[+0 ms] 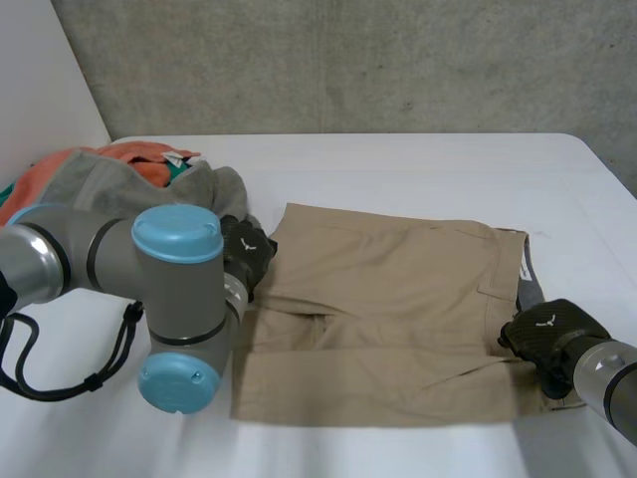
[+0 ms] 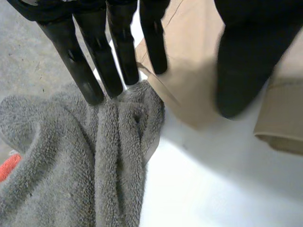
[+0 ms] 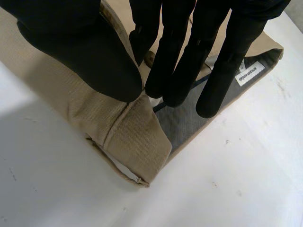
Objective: Fold the laundry.
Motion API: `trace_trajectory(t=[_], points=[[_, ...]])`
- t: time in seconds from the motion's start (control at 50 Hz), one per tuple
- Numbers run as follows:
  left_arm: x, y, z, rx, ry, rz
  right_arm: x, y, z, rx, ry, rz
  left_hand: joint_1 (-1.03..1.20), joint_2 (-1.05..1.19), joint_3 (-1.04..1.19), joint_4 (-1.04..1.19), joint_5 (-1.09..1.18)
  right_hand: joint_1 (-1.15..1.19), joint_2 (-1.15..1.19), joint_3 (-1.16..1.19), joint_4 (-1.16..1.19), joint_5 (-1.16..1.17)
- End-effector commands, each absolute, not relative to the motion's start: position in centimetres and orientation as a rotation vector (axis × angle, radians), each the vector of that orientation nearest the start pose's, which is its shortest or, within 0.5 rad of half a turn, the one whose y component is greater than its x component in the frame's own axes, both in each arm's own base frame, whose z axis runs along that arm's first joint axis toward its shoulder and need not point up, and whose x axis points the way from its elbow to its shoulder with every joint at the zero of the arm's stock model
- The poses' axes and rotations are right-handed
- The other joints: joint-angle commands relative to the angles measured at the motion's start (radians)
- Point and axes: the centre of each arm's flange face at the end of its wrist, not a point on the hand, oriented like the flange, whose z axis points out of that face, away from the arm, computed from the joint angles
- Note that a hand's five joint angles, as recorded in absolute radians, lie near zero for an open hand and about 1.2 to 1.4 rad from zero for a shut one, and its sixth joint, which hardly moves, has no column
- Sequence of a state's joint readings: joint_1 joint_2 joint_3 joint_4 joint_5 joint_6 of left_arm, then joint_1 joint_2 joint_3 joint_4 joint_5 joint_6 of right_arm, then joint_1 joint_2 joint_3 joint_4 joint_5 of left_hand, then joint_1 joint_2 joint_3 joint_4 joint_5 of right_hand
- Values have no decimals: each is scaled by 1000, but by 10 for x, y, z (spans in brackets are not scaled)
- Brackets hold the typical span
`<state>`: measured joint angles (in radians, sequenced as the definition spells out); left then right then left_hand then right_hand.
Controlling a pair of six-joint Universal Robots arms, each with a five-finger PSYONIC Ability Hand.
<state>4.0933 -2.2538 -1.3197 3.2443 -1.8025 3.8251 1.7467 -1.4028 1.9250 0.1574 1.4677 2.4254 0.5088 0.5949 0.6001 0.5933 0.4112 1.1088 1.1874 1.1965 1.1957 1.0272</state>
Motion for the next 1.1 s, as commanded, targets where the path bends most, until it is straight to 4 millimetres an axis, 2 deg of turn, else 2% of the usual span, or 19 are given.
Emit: trace_trajectory(t=[0.02,0.06,0.16,0.3,0.36,0.44,0.46,0.5,0.52,0.54,0.64,0.68,0.74,0.82,0.88,0.9,0.94,1.02,1.1], points=[[-322,-256,187,1189,1998,-1824,182,-215,162,-1343,2626,-1409,-240,-326,-331,-324,-317,287,209,200,201,194],[-312,-241,202,1153,2061,-1837,182,-215,162,-1343,2625,-1407,-219,-305,-310,-304,-296,287,209,200,201,194],[-288,-200,217,1122,2301,-1770,182,-216,163,-1341,2622,-1416,-172,-258,-263,-257,-249,287,209,200,201,194],[-271,-137,200,1322,2616,-1476,183,-219,166,-1280,2622,-1447,-128,-214,-219,-213,-205,287,209,200,201,194],[-270,-131,187,1362,2644,-1418,183,-220,167,-1266,2622,-1453,-128,-214,-219,-212,-205,287,209,200,201,194],[-277,-139,170,1363,2629,-1441,183,-219,167,-1265,2623,-1453,-105,-191,-196,-189,-182,287,209,200,201,194],[-280,-145,161,1350,2621,-1453,183,-220,167,-1264,2622,-1455,3,-83,-88,-81,-74,287,209,200,201,194],[-284,-153,155,1333,2607,-1477,183,-220,167,-1261,2624,-1455,256,169,164,171,179,287,209,200,201,194],[-289,-162,153,1299,2574,-1527,183,-220,168,-1261,2622,-1460,672,586,581,588,595,287,209,200,201,194],[-292,-170,156,1260,2547,-1578,183,-222,169,-1260,2618,-1471,885,799,794,801,808,287,209,200,201,194],[-307,-199,176,1101,2410,-1826,186,-234,180,-1250,2582,-1573,887,801,796,803,810,287,209,200,201,194],[-319,-214,184,1053,2345,-1960,189,-245,190,-1233,2537,-1684,887,801,796,803,810,287,209,200,201,194],[-335,-237,192,1021,2234,-2101,194,-274,207,-1138,2455,-1885,887,801,796,803,810,287,209,200,201,194],[-353,-266,185,1047,2115,-2138,199,-304,197,-1064,2463,-1902,887,801,796,803,810,287,209,200,201,194],[-352,-259,174,1124,2172,-2010,198,-310,181,-1048,2559,-1813,887,801,796,803,810,287,209,200,201,194],[-348,-250,171,1154,2231,-1940,197,-309,180,-1048,2571,-1801,461,374,369,376,384,287,209,200,201,194],[-342,-239,171,1160,2315,-1867,195,-302,171,-1054,2603,-1751,-76,-162,-167,-160,-153,287,209,200,201,194],[-326,-211,183,1072,2539,-1759,196,-289,174,-1066,2568,-1757,-90,-176,-181,-174,-167,287,209,200,201,194],[-316,-198,183,1039,2628,-1683,194,-281,183,-1067,2525,-1786,-75,-161,-167,-160,-152,287,209,200,201,194]])
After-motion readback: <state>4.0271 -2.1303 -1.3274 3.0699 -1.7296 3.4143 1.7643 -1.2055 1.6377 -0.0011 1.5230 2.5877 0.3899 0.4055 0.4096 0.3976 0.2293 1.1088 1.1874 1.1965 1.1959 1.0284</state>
